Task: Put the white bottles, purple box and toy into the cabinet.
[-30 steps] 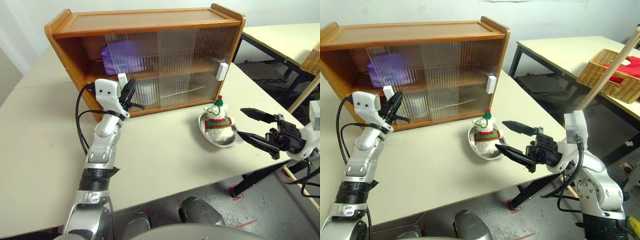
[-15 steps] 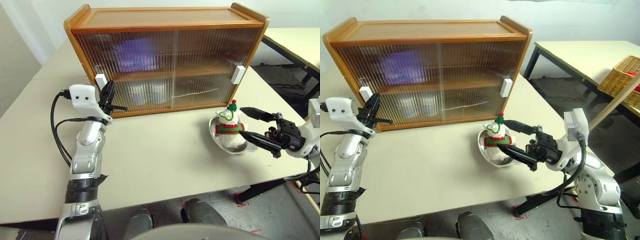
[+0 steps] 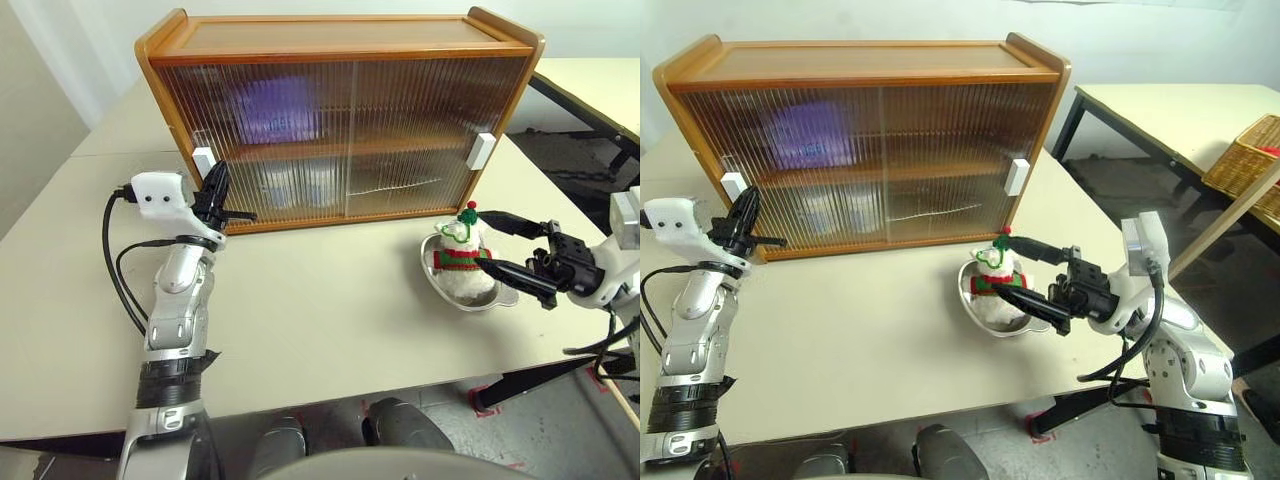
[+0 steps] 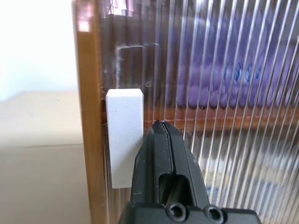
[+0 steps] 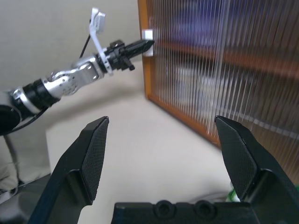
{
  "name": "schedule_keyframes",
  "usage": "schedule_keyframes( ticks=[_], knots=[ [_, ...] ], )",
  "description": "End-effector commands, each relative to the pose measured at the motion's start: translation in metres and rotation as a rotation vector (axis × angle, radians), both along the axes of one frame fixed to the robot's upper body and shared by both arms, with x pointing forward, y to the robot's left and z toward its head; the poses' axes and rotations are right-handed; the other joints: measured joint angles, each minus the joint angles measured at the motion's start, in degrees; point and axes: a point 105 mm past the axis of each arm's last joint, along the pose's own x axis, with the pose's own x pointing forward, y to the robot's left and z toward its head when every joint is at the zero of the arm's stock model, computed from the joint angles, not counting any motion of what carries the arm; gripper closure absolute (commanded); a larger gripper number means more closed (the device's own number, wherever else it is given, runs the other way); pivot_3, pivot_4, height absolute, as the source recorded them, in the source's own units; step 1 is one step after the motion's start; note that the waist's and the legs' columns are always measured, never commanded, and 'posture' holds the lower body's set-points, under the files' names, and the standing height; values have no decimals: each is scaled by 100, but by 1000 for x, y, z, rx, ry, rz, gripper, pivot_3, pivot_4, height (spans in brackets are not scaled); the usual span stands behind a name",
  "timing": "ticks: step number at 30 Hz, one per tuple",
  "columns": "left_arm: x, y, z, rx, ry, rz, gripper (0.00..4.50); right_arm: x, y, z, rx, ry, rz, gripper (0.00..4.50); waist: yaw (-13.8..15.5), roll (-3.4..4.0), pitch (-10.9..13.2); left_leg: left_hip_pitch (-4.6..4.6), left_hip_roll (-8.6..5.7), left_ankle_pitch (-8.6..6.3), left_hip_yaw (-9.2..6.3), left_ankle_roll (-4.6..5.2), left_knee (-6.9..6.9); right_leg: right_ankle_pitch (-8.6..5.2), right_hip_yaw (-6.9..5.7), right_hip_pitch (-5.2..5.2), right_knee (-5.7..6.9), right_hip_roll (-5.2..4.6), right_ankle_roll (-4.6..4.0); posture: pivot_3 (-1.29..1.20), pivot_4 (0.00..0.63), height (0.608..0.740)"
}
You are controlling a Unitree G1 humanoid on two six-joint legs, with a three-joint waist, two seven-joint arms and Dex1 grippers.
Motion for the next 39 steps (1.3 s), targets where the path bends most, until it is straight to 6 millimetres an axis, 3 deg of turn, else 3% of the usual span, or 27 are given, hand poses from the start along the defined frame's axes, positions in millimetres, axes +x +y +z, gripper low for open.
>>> schedule_keyframes(
  ticks=[1, 6, 9, 12, 15, 16, 19, 20, 26, 33, 39],
  knots=[
    [-2, -4, 6, -69, -28, -87, 4480, 5, -8, 11, 42, -36, -38, 0, 61, 0, 0, 3, 0, 1, 0, 0, 0, 1, -1, 4, 0, 0, 0, -161, 0, 740],
    [-11, -34, 14, -33, -53, -344, 3243, 14, -21, 11, 52, -3, -97, 0, 269, -5, -1, 10, 3, 1, -3, 1, 2, 26, 0, 14, 0, -2, -48, -151, 0, 740],
    [-26, -54, 12, 55, -21, -556, 2262, 28, -35, 14, 86, 20, -200, 611, 346, 1, -5, 11, 6, -1, -4, 0, 1, 25, 0, 13, 0, -2, -52, -140, 0, 740],
    [-42, -65, -6, 121, 87, -735, 1193, 37, -42, 4, 13, 33, -267, 1767, 403, 14, -15, 14, 13, -4, -6, 0, -4, 24, -2, 11, 1, -2, -61, -135, 0, 740],
    [-51, -61, -8, 118, 116, -793, 161, 46, -51, 1, -22, 36, -337, 2890, 445, 19, -17, 12, 20, -6, -10, 0, -10, 25, -6, 1, 4, -4, -70, -132, 0, 740],
    [-53, -60, -8, 125, 117, -805, 0, 48, -54, 1, -31, 35, -358, 3248, 453, 21, -18, 10, 24, -6, -11, 0, -12, 28, -8, -3, 7, -3, -74, -131, 0, 740],
    [-55, -58, -10, 156, 128, -828, 0, 56, -63, 0, -44, 31, -427, 4343, 469, 33, -25, 8, 30, -6, -11, 1, -12, 32, -12, -10, 9, -2, -81, -132, 0, 740],
    [-56, -59, -10, 166, 132, -836, 0, 57, -65, 0, -49, 32, -440, 4471, 470, 38, -28, 8, 31, -6, -11, 1, -12, 33, -12, -10, 9, -2, -82, -135, 0, 740],
    [-58, -72, -8, 152, 115, -891, 0, 72, -80, -5, -110, 20, -577, 4471, 468, 52, -37, 2, 36, -7, -9, 3, -12, 34, -11, -18, 8, -3, -81, -146, 0, 740],
    [-62, -75, -11, 138, 127, -932, 0, 89, -93, 5, -119, -32, -727, 4471, 460, 77, -51, -3, 43, -9, -6, 6, -18, 38, -11, -27, 8, 0, -76, -147, 0, 740],
    [-63, -76, -13, 145, 136, -935, 0, 102, -91, 16, -108, -83, -772, 4471, 454, 86, -55, -3, 51, -9, -6, 6, -18, 42, -8, -30, 8, 0, -72, -142, 0, 740]
  ],
)
